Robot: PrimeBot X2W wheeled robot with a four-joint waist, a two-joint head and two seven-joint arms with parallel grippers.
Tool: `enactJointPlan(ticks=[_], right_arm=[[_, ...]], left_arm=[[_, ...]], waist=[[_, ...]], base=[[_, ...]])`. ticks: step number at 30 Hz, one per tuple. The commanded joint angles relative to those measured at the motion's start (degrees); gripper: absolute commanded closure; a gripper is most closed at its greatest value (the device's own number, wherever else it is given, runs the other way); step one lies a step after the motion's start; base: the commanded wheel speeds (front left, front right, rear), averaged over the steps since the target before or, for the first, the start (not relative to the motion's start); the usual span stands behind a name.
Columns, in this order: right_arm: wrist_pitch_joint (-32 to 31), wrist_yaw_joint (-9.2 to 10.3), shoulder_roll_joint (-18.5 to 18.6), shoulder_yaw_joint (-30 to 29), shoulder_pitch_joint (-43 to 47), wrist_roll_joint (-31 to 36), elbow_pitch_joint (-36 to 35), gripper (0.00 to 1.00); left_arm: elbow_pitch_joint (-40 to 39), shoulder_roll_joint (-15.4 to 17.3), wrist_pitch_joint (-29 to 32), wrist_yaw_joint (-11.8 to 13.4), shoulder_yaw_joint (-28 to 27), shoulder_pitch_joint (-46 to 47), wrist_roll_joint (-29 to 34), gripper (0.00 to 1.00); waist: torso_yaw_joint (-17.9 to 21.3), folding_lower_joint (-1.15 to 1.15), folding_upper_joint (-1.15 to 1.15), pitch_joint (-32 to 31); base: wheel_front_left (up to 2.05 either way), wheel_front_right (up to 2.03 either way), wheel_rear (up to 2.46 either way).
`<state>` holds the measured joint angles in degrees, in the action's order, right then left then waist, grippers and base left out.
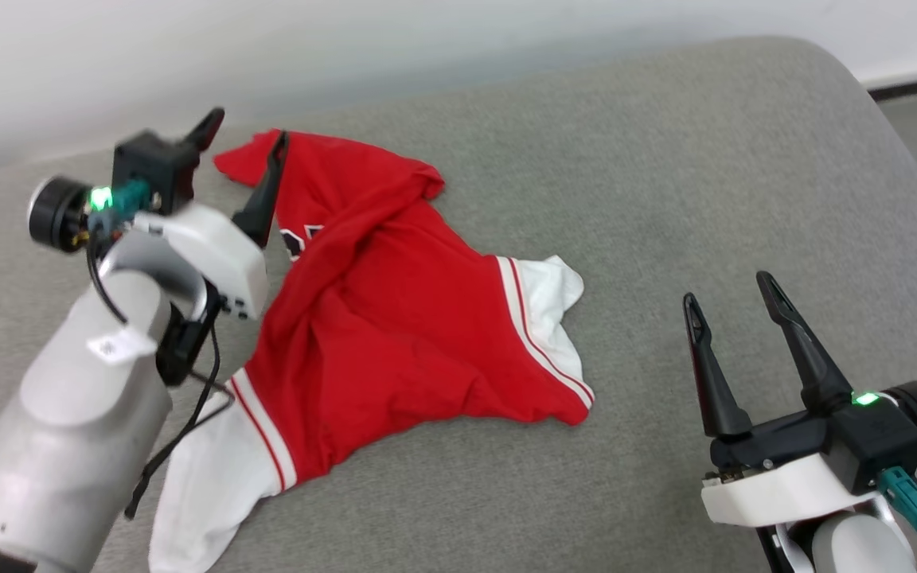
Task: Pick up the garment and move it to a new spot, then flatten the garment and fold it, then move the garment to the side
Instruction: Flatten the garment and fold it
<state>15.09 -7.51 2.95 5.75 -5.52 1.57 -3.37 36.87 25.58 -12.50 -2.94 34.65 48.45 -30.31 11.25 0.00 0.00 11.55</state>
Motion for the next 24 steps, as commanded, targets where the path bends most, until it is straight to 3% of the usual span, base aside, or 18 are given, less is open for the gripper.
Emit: enactJointPlan(ticks=[1,9,15,20,24], right_arm=[[0.11,0.04,-0.13,-0.45,0.99,0.28,0.16,0.0],[0.11,0.04,0.56,-1.68,3.82,0.82,-0.02,0.0],[0.11,0.04,1.03,-2.33,4.76,0.62,-0.36,0.0],[0.11,0.04,0.96,-2.5,5.59,0.33,-0.55,0.0],[0.11,0.04,1.16,-2.88,6.12,0.35,-0.79,0.0]], left_arm=[[-2.09,0.71,-1.24,1.01,-0.51,-2.61,0.57,0.0],[-22.09,3.22,-2.72,9.19,-6.68,-19.53,2.93,0.0],[-36.31,2.14,-2.69,15.09,-12.61,-34.82,5.13,0.0],[-44.06,-0.66,-2.7,17.65,-16.2,-44.7,9.01,0.0],[-46.69,-3.81,-2.7,16.92,-17.78,-49.9,11.99,0.0]], waist=[[-2.31,0.0,0.0,-2.62],[-5.63,0.0,0.0,-6.52],[-7.49,0.0,0.0,-7.2],[-8.66,0.0,0.0,-7.61],[-9.58,0.0,0.0,-7.5]], base=[[0.0,0.0,0.0],[0.0,0.0,0.0],[0.0,0.0,0.0],[0.0,0.0,0.0],[0.0,0.0,0.0]])
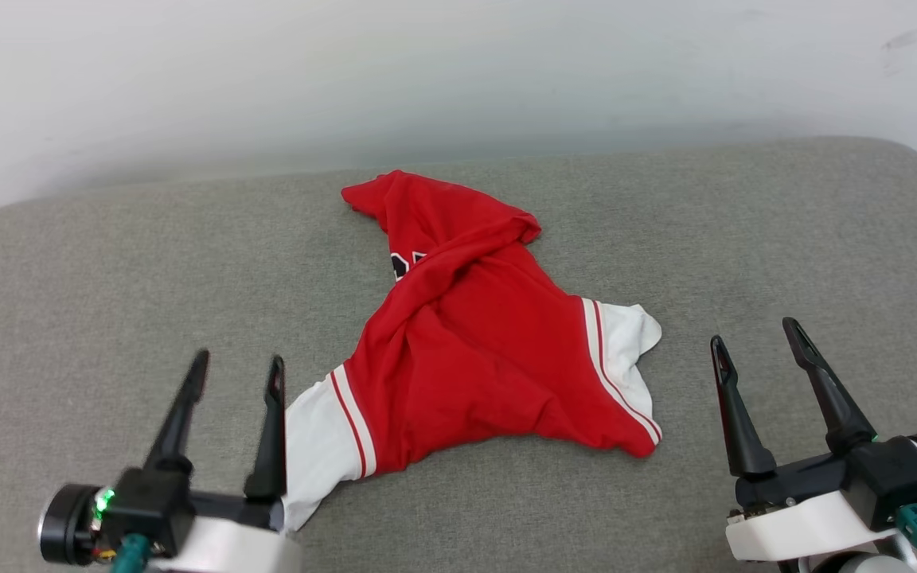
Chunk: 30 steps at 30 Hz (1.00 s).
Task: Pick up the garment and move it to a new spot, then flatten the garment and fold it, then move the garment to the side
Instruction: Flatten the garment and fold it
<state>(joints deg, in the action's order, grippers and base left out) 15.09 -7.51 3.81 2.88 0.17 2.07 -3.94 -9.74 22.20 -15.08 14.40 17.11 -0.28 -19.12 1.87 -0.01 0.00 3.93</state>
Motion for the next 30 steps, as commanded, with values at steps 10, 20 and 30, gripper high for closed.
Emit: enactJointPlan(ticks=[10,20,30], right_arm=[[-2.38,0.04,4.47,-0.14,-0.31,-2.49,5.21,0.0],[-39.2,0.05,20.81,10.56,-8.86,-20.86,4.65,0.0],[-57.91,0.03,24.4,14.16,-17.59,-31.09,7.34,0.0]], left_arm=[[0.04,-5.33,-0.13,-5.38,-2.5,-2.7,6.86,0.0],[0.46,-9.07,-0.13,-9.29,-4.83,-0.75,9.95,0.0],[1.32,-12.06,-0.13,-12.32,-4.94,1.6,12.47,0.0]], waist=[[-1.62,0.01,0.0,1.76],[-4.12,0.01,0.0,5.32],[-8.94,0.01,0.0,9.0]], base=[[0.0,0.0,0.0],[0.0,0.0,0.0],[0.0,0.0,0.0]])
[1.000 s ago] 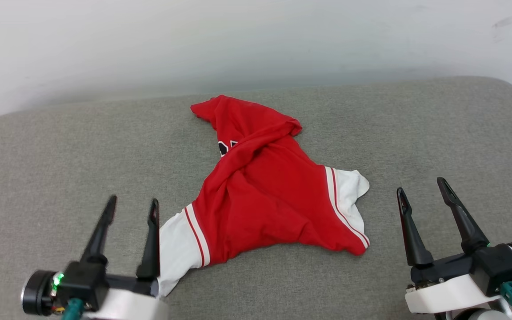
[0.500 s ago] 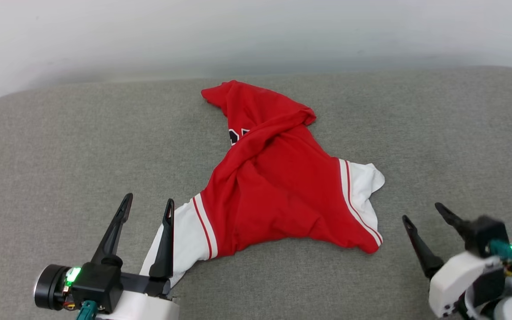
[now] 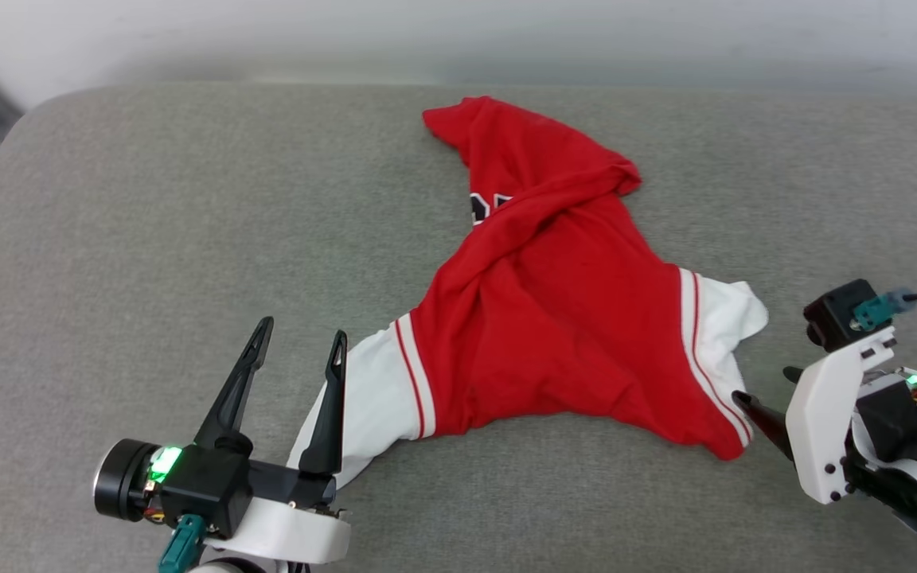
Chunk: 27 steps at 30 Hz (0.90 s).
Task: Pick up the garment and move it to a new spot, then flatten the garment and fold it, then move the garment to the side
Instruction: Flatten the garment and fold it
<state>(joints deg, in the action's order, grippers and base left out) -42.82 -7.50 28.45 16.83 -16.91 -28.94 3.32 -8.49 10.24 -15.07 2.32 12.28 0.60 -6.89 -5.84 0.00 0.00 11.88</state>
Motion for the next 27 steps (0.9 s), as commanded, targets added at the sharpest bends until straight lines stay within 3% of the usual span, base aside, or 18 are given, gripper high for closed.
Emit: enactJointPlan(ticks=[1,6,13,14,16,27], right_arm=[[-0.73,0.02,-0.37,0.54,-1.4,-0.43,0.68,0.0],[-3.16,0.02,-0.99,1.97,-4.11,-1.14,5.98,0.0],[-1.64,0.03,-1.56,4.73,-2.86,0.19,12.7,0.0],[-1.42,0.03,-1.74,4.89,-2.47,0.2,13.73,0.07],[-0.69,0.04,-1.8,5.24,-2.03,0.43,14.95,1.0],[3.39,0.05,4.32,0.13,-0.15,2.67,12.52,1.0]], left_arm=[[0.25,-0.45,-0.14,-0.4,-0.09,1.03,0.4,0.0],[0.71,-2.16,-0.14,-1.61,-0.34,1.93,1.35,0.0],[0.94,-3.37,-0.15,-2.61,-0.87,1.89,2.18,0.0],[0.96,-3.48,-0.15,-2.66,-1.02,1.77,2.21,0.0],[1.2,-3.66,-0.14,-2.85,-1.31,1.45,2.32,0.0],[1.64,-4.13,-0.15,-3.84,-3.2,-0.87,2.52,0.0]], waist=[[-1.87,0.0,0.0,1.42],[-4.96,0.0,0.0,2.81],[-6.8,0.0,0.0,3.05],[-6.85,0.0,0.0,2.95],[-6.79,0.0,0.0,2.53],[-2.66,0.0,0.0,-1.87]], base=[[0.0,0.0,0.0],[0.0,0.0,0.0],[0.0,0.0,0.0],[0.0,0.0,0.0],[0.0,0.0,0.0],[0.0,0.0,0.0]])
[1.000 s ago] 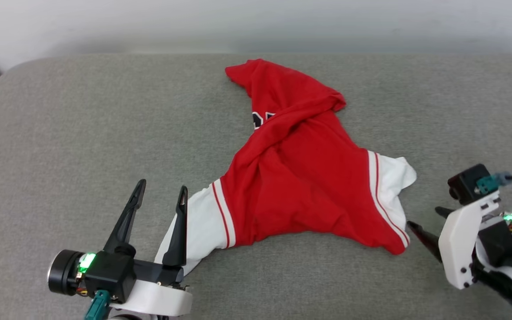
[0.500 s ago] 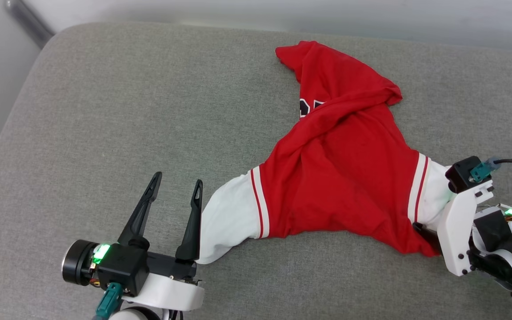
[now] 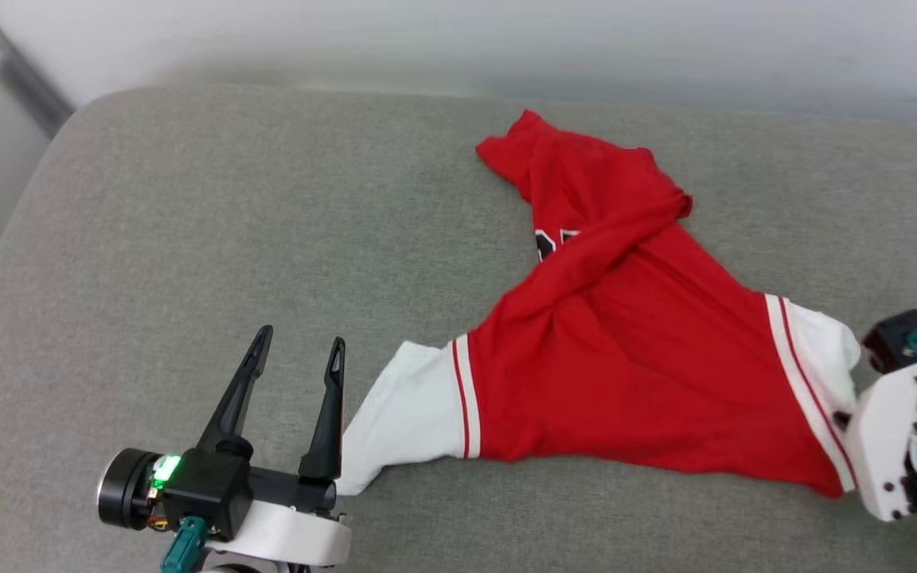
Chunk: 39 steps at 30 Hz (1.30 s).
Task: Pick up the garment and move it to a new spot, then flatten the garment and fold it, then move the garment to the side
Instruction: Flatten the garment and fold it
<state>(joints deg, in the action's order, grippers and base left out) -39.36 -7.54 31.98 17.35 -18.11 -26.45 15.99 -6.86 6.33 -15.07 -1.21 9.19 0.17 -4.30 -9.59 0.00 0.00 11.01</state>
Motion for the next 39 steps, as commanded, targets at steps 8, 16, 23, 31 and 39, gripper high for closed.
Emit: enactJointPlan(ticks=[8,16,23,31,39], right_arm=[[-0.95,0.09,2.95,-8.7,8.13,3.53,-3.07,1.0],[2.72,0.09,-1.51,-14.69,10.95,7.25,-0.17,0.0],[14.29,0.07,-5.24,-17.27,8.96,8.98,-1.09,0.0],[30.16,0.07,-9.76,-22.1,12.46,6.9,-9.38,0.0],[44.14,0.07,-15.01,-24.49,17.5,6.37,-15.54,0.0]], left_arm=[[0.01,-0.54,-0.14,-1.22,-0.75,-1.8,0.19,0.0],[0.58,-0.92,-0.14,-2.03,-1.04,-1.48,0.33,0.0],[1.03,-0.99,-0.15,-2.74,-2.09,-2.52,-0.39,0.0],[0.63,-1.35,-0.15,-3.89,-3.14,-4.97,-2.86,0.0],[1.68,0.56,3.41,-5.36,-1.09,-7.72,-6.74,0.0]], waist=[[3.64,0.0,0.0,-2.52],[4.61,0.0,0.0,-2.5],[6.53,0.0,0.0,-3.92],[9.54,0.0,0.0,-5.44],[11.25,0.0,0.0,-5.7]], base=[[0.0,0.0,0.0],[0.0,0.0,0.0],[0.0,0.0,0.0],[0.0,0.0,0.0],[0.0,0.0,0.0]])
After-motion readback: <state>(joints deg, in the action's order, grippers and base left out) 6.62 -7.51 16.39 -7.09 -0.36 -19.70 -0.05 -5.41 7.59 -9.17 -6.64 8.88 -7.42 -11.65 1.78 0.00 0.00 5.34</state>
